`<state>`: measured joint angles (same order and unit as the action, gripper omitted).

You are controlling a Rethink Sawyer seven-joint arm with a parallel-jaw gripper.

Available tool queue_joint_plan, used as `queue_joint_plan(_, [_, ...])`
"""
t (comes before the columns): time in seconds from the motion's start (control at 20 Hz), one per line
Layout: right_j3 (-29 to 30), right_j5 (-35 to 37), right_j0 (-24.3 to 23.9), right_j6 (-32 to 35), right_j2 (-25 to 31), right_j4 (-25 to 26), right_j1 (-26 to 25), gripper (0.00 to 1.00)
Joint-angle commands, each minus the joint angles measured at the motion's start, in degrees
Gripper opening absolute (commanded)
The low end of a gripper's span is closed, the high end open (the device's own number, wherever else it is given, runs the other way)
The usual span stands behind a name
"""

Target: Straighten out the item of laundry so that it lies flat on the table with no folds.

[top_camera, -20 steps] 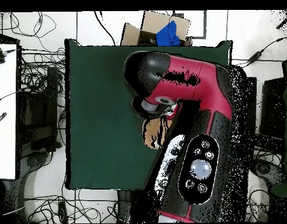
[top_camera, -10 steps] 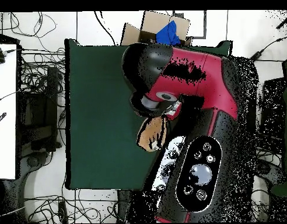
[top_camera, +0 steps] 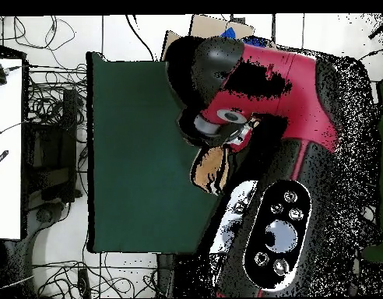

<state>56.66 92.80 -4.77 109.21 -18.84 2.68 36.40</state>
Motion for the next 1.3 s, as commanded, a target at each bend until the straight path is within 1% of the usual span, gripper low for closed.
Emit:
queue_joint_plan(0.05, [-1.6, 7.9, 0.2, 18.4, -0.8, -1.8, -1.3, 0.00])
queue_joint_plan(0.45, [-0.1, 8.0, 2.2, 21.1, -1.0, -2.7, -0.8, 0.00])
queue_joint_plan(0.7, [-1.3, 8.7, 1.7, 21.5, -0.7, -3.1, -1.9, 0.00])
queue_joint_plan(1.2, [-0.2, 8.4, 1.8, 23.2, -0.4, -3.9, -1.7, 0.00])
queue_joint_plan(1.3, [0.2, 8.3, 1.4, 24.5, -0.2, -5.1, -1.8, 0.00])
